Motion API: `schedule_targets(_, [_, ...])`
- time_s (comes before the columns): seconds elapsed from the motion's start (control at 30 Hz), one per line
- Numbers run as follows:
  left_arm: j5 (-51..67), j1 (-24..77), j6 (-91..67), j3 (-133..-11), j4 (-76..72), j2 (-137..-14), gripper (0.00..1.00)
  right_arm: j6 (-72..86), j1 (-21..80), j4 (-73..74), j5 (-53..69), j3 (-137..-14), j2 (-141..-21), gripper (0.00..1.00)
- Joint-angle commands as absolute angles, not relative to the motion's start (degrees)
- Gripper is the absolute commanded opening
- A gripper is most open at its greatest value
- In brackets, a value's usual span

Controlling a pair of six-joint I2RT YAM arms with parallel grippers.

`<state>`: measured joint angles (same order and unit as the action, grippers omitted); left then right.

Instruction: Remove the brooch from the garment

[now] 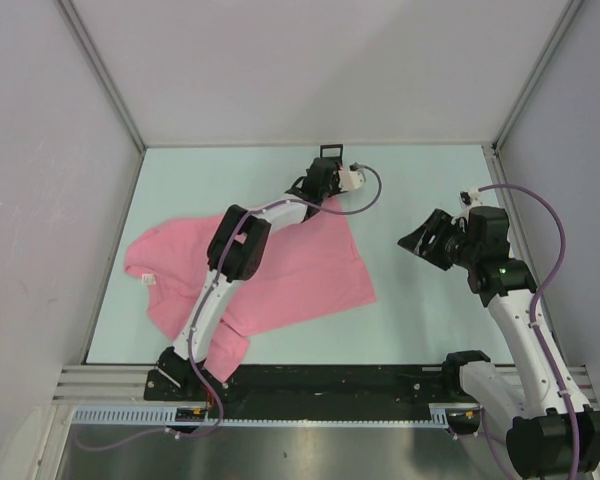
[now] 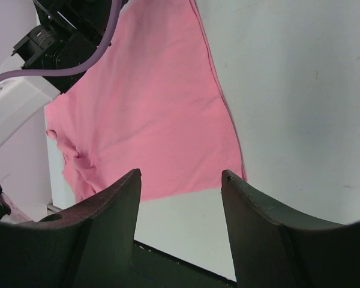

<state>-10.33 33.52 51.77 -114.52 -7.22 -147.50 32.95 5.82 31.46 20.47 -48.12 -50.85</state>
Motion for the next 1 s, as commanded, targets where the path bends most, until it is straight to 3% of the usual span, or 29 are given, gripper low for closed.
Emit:
schedule_targets(0.0, [-10.37,33.57,49.05,-112.15,-8.61,-140.19,0.55,32.87,6.15,30.23,21.27,-48.16,-50.36,0.61])
schedule_targets(0.27, [-10.28,32.96,40.01,-104.26,-9.84,-130.36,0.61,32.0,6.42,29.18,20.66,-47.46,-51.33,0.61])
schedule_targets(0.43, [-8.1,32.61,19.02,-97.14,-5.45,-115.96,0.59,31.9,6.24,28.66,20.39,-47.37,-52.65,0.61])
schedule_targets(0.6, [-1.95,33.22,-5.65,-81.58,1.45,-92.06,0.62,29.02,6.33,28.04,22.14,-47.29,-52.74,0.64])
schedule_targets(0.63, [-0.54,33.48,-8.24,-79.47,3.06,-87.67,0.67,27.61,6.33,27.34,23.8,-47.37,-52.39,0.65])
schedule_targets(0.97, [18.35,35.51,-25.13,-46.8,7.91,-34.93,0.7,20.39,6.42,31.46,24.7,-48.34,-45.54,0.84])
